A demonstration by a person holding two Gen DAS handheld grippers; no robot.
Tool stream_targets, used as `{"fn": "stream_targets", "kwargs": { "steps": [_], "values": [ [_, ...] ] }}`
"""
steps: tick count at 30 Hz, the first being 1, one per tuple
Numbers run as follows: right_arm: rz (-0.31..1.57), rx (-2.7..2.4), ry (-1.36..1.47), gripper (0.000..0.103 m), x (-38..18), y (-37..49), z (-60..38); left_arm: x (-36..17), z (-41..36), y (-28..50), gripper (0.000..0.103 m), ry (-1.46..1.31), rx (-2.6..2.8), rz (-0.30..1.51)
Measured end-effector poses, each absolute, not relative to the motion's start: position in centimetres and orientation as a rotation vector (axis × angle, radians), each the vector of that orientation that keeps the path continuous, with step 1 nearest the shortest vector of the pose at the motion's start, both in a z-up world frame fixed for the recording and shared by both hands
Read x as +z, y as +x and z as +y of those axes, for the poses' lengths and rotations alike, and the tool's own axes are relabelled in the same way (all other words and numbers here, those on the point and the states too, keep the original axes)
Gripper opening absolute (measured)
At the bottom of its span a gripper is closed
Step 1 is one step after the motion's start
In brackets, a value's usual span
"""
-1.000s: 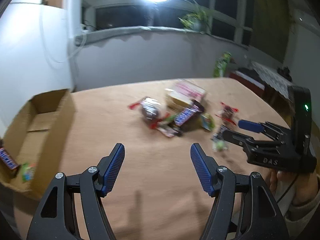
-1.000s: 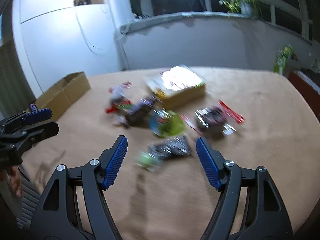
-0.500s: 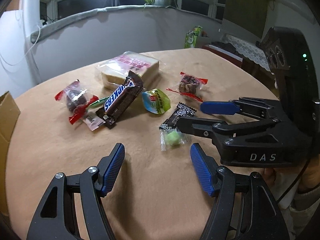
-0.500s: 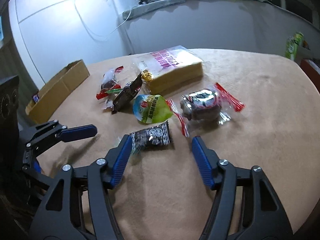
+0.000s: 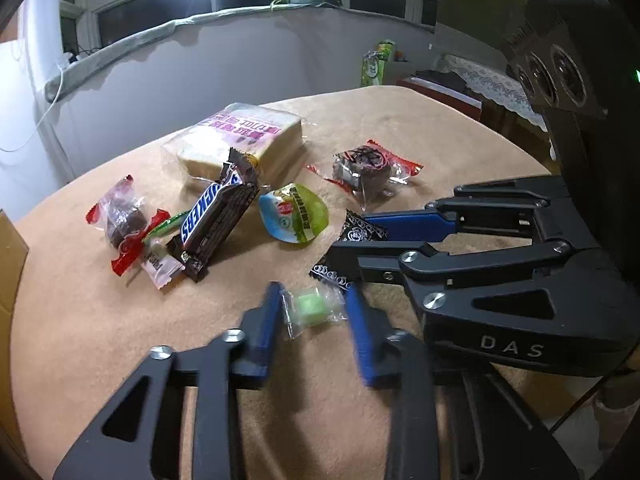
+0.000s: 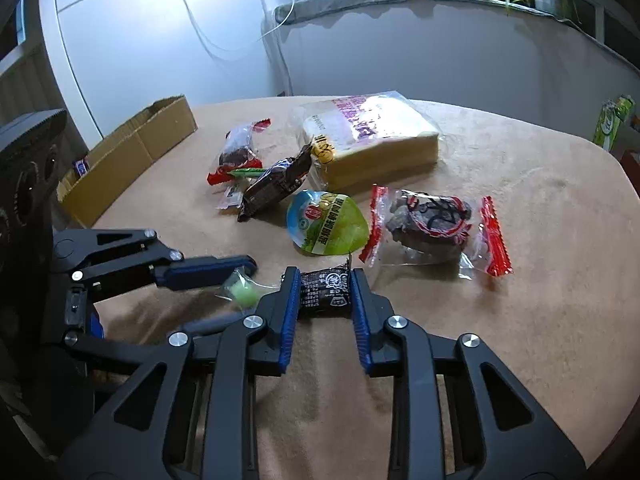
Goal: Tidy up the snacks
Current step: 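Grasp the small green candy bag with the left tool while the right tool grasps the black wrapped candy, then carry both candies to the cardboard box and open both tools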
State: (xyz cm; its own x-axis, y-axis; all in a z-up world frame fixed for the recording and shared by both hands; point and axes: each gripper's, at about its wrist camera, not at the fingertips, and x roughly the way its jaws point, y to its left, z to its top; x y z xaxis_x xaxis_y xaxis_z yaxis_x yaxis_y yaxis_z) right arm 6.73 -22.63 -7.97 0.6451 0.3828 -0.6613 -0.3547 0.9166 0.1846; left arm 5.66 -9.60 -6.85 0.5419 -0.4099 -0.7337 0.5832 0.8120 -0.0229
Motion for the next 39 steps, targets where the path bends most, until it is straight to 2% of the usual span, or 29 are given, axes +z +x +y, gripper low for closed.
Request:
{"fn": "stream_targets", "kwargs": {
  "steps": [7,14,15,16,17,18,19,23,24,25,26,27,28,39],
  "values": [
    [0.720,0.382,0.103,0.007,-7.8,5.9,-24.1,-6.6,-8.6,6.0,0.021,0.177,-0.609,0.803],
    [0.731,0.396,0.070,0.008,-7.9,5.5,-24.3,-6.5,-7.7,5.7,0.021,0.145,-0.606,0.806],
    [0.744,0.394,0.053,0.013,-8.0,5.6,-24.0,-6.5,-7.5,5.7,0.021,0.143,-0.604,0.805],
    [0.744,0.392,0.040,0.028,-8.0,5.6,-23.6,-6.4,-7.3,5.7,0.021,0.136,-0.597,0.803],
    [0.737,0.391,0.034,0.049,-7.9,5.5,-23.3,-6.3,-7.1,5.7,0.021,0.129,-0.593,0.800],
    [0.734,0.390,0.024,0.059,-7.9,5.5,-22.8,-6.2,-6.9,5.8,0.021,0.124,-0.590,0.798],
    [0.737,0.383,0.008,0.064,-7.9,5.6,-22.3,-5.9,-6.8,5.8,0.020,0.120,-0.585,0.793],
    [0.770,0.347,-0.020,0.064,-8.3,6.5,-21.1,-5.5,-5.6,5.8,0.021,0.106,-0.556,0.781],
    [0.767,0.334,-0.046,0.062,-8.4,6.6,-20.7,-5.6,-5.4,5.8,0.021,0.103,-0.551,0.780],
    [0.766,0.317,-0.077,0.046,-8.4,6.6,-20.3,-5.6,-5.1,5.8,0.021,0.097,-0.545,0.780],
    [0.761,0.308,-0.091,0.036,-8.4,6.4,-20.1,-5.7,-4.9,5.8,0.021,0.090,-0.540,0.782],
    [0.758,0.319,-0.081,0.031,-8.3,6.3,-20.1,-5.8,-4.7,5.8,0.021,0.086,-0.538,0.783],
    [0.757,0.328,-0.069,0.013,-8.2,6.2,-20.2,-5.9,-4.5,5.7,0.021,0.083,-0.536,0.784],
    [0.688,0.311,0.043,0.011,-7.3,4.4,-22.1,-5.2,-3.5,5.1,0.021,0.059,-0.542,0.754]
  ]
}}
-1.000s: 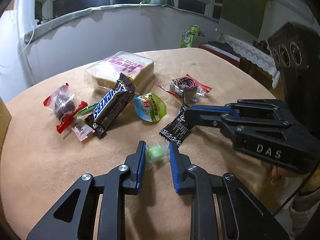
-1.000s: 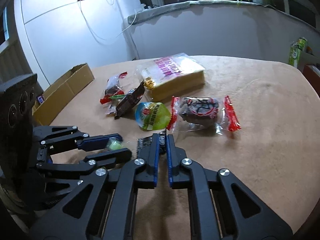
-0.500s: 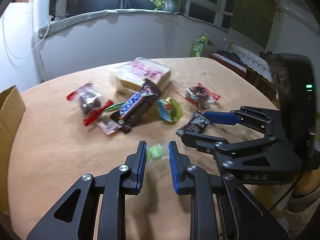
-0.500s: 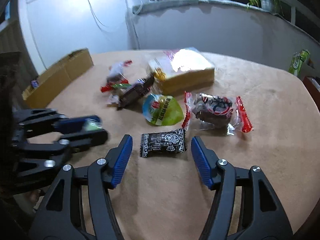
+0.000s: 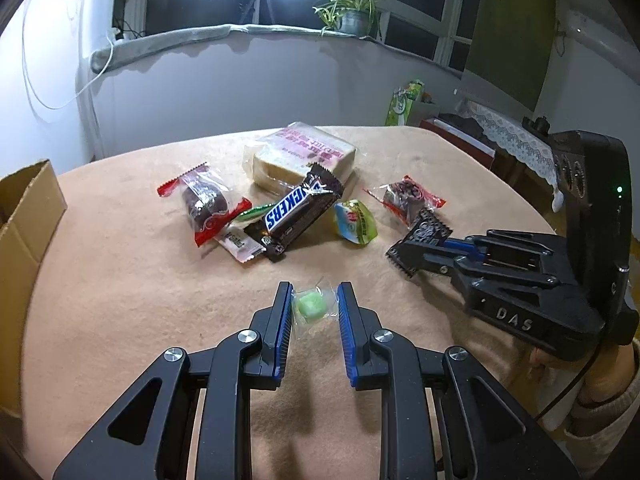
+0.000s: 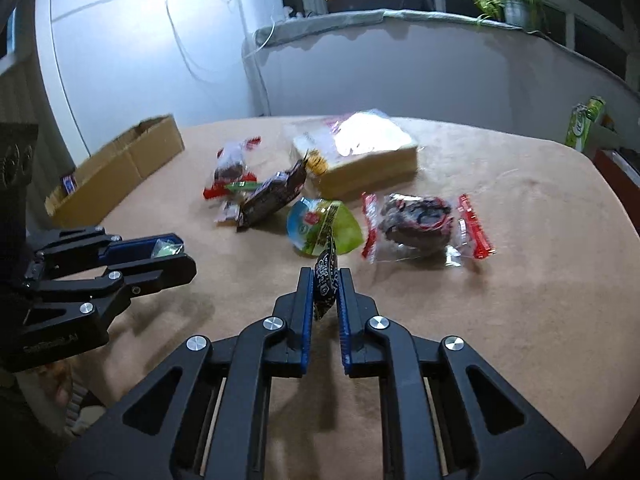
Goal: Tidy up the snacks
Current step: 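Carry both candies to the cardboard box and open both tools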
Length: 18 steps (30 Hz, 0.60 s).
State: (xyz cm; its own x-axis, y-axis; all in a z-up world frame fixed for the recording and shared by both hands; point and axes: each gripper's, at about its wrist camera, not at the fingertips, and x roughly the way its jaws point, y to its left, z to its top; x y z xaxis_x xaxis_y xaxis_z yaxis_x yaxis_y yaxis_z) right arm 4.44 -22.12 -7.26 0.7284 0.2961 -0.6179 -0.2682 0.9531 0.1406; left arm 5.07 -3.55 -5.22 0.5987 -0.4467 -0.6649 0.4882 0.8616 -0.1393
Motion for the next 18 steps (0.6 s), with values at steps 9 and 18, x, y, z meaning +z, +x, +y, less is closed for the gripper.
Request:
{"fn": "stream_targets", "kwargs": {
  "steps": [9,18],
  "values": [
    [0.594,0.277,0.061,0.011,-3.4,3.2,-23.1,-2.7,-2.9,4.2,0.020,0.061,-0.543,0.683],
    [0.555,0.304,0.038,0.011,-0.9,3.2,-20.7,-0.5,-1.1,3.4,0.020,0.049,-0.525,0.624]
  ]
}}
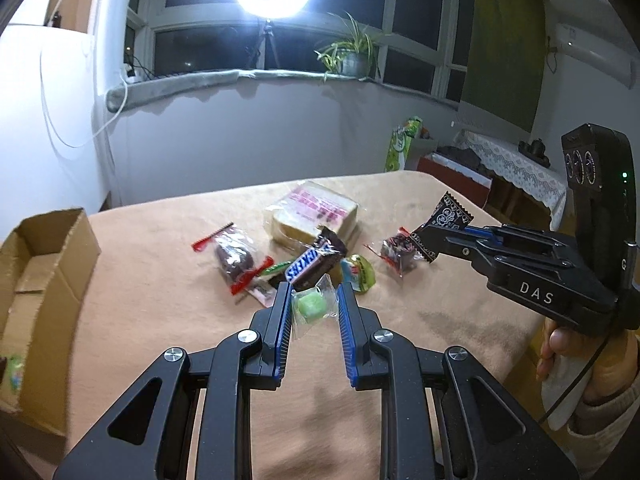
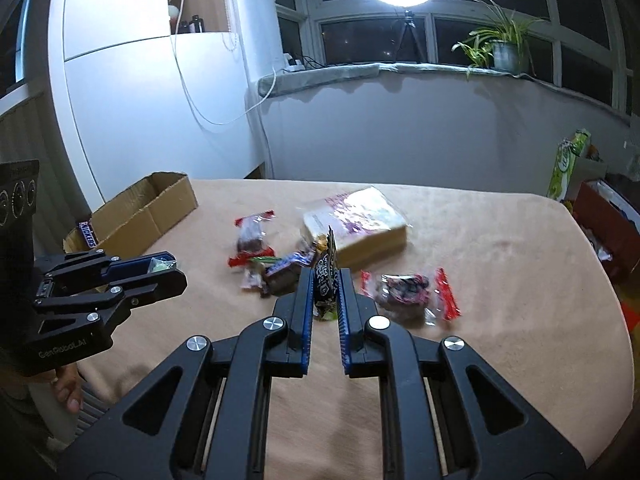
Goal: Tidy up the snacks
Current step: 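Carry both candies to the cardboard box and open both tools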
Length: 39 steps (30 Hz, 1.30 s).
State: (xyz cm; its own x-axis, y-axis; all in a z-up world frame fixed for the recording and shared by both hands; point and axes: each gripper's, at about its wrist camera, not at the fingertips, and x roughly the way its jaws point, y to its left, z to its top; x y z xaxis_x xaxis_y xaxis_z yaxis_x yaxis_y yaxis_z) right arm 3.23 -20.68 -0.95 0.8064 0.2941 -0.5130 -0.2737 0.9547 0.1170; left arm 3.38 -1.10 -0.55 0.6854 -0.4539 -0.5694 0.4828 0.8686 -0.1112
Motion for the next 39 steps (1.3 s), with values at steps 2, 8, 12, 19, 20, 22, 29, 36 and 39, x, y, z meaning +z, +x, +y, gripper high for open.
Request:
{"fn": "stream_targets", "kwargs": {
  "steps": [2,8,12,19,20,22,29,36,39],
  "values": [
    [0.551,0.322,0.031,0.011,-0.6,3.4,-19.6,-0.1,-0.3,3.2,0.020,0.043,-0.513,0.612],
    [0.537,0.403,-0.005,0.011,0.8,4.3,-15.0,1.1,3.5,3.1,0.020,0.011,-0.447,0.569],
    [0.518,0.487,-0.044,0.011,1.9,5.0,-10.2,1.4,7.4,3.2,0.020,-0.022,-0.378,0.553],
    [0.498,0.656,-0.100,0.011,2.8,6.4,-0.2,1.2,15.4,2.9,0.020,-0.077,-0.212,0.539],
    [0.496,0.675,-0.109,0.011,2.7,6.5,1.2,1.1,16.3,2.9,0.020,-0.082,-0.192,0.539],
    [0.498,0.709,-0.117,0.011,2.6,6.9,3.4,0.9,18.0,2.9,0.020,-0.091,-0.152,0.541],
    [0.512,0.798,-0.133,0.011,2.0,8.9,10.2,0.2,22.4,3.7,0.020,-0.121,-0.075,0.553],
    [0.553,0.832,-0.170,0.011,0.9,10.8,13.6,-0.9,22.9,4.9,0.022,-0.115,-0.086,0.591],
    [0.567,0.818,-0.198,0.019,0.1,11.1,14.1,-1.6,23.2,4.9,0.037,-0.111,-0.061,0.610]
  ]
}}
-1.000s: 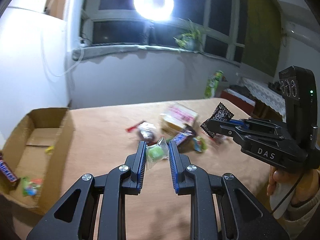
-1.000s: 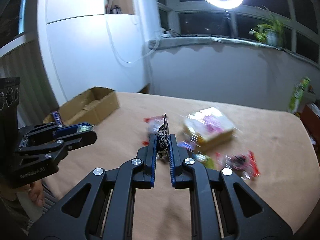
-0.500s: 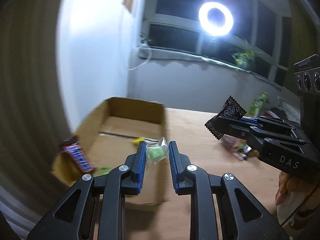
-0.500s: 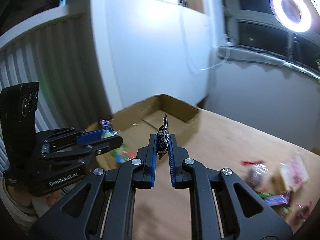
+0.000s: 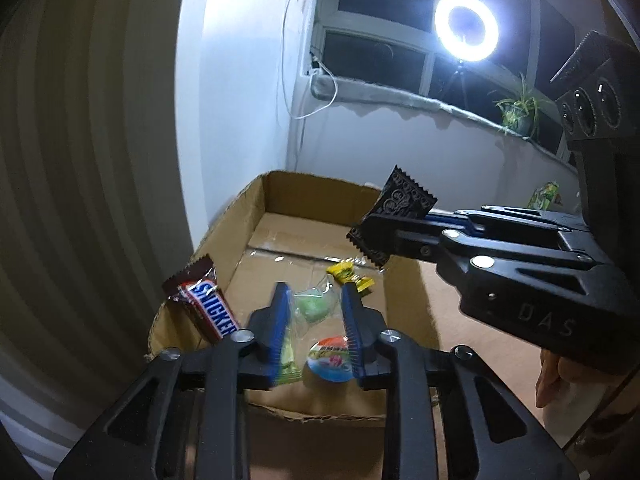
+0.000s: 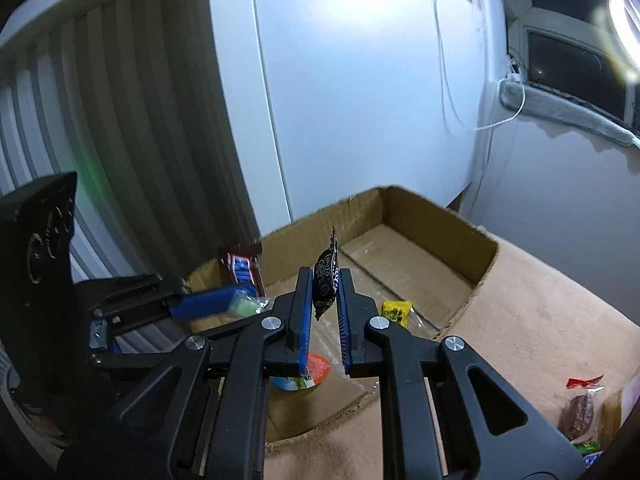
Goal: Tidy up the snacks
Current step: 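Carry both candies to the cardboard box and open both tools, then move both open tools back to the snacks on the table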
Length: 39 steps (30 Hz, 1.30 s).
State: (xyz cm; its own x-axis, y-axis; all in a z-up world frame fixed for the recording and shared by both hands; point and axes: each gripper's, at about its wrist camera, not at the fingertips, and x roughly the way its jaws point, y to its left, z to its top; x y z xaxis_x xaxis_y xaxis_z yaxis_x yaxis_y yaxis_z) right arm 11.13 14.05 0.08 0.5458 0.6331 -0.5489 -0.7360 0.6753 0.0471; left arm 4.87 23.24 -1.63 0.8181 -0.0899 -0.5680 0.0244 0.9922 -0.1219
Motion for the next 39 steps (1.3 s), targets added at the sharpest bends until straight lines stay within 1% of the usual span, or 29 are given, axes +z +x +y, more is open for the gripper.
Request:
{"fn": "stream_targets", "kwargs": {
  "steps": [1,2,4,9,10,11,13,19,20,21,22,23,28,29,31,33,35,39],
  "values": [
    [0.563,0.810,-0.198,0.025,-0.1,11.1,13.9,-1.8,23.4,4.9,0.047,-0.110,-0.048,0.611],
    [0.566,0.806,-0.198,0.030,-0.2,11.1,13.7,-1.9,23.4,4.7,0.049,-0.109,-0.037,0.609],
    [0.569,0.799,-0.187,0.037,-0.4,11.1,13.2,-2.3,23.8,4.4,0.050,-0.117,-0.022,0.613],
    [0.547,0.765,-0.169,0.038,-0.2,10.1,11.4,-2.2,25.0,3.5,0.050,-0.153,0.009,0.599],
    [0.542,0.759,-0.165,0.044,-0.2,9.9,11.1,-2.1,25.2,3.3,0.050,-0.158,0.015,0.595],
    [0.532,0.750,-0.159,0.055,-0.2,9.5,10.7,-1.9,25.5,3.1,0.050,-0.165,0.023,0.589],
    [0.509,0.738,-0.143,0.068,-0.2,8.8,9.9,-1.7,25.8,2.8,0.050,-0.170,0.032,0.583],
    [0.495,0.718,-0.110,0.068,-0.5,7.4,8.5,-1.0,25.4,1.8,0.050,-0.156,0.037,0.567],
    [0.488,0.711,-0.110,0.068,-0.5,7.1,8.2,-0.9,25.2,1.7,0.052,-0.154,0.032,0.566],
    [0.482,0.700,-0.116,0.068,-0.4,6.8,7.9,-0.8,24.9,1.6,0.058,-0.151,0.028,0.564],
    [0.478,0.689,-0.125,0.071,-0.5,6.6,7.7,-0.7,24.5,1.5,0.062,-0.145,0.025,0.560],
    [0.473,0.678,-0.132,0.074,-0.5,6.3,7.3,-0.5,24.2,1.4,0.062,-0.138,0.021,0.558],
    [0.463,0.620,-0.129,0.075,-0.7,5.5,4.0,0.2,21.6,1.6,0.063,-0.094,-0.016,0.560],
    [0.461,0.606,-0.127,0.075,-0.7,5.5,3.3,0.4,20.9,1.7,0.064,-0.087,-0.024,0.559],
    [0.463,0.571,-0.122,0.076,-0.8,5.3,1.2,0.8,19.6,1.7,0.069,-0.072,-0.042,0.553],
    [0.471,0.542,-0.111,0.077,-1.0,5.3,-0.8,1.0,18.2,1.9,0.069,-0.058,-0.060,0.549],
    [0.482,0.510,-0.095,0.080,-1.3,5.3,-2.9,1.2,16.6,2.1,0.069,-0.041,-0.087,0.554],
    [0.499,0.439,-0.054,0.081,-1.8,5.4,-7.7,1.2,13.1,3.0,0.069,-0.004,-0.145,0.567]
  ]
}}
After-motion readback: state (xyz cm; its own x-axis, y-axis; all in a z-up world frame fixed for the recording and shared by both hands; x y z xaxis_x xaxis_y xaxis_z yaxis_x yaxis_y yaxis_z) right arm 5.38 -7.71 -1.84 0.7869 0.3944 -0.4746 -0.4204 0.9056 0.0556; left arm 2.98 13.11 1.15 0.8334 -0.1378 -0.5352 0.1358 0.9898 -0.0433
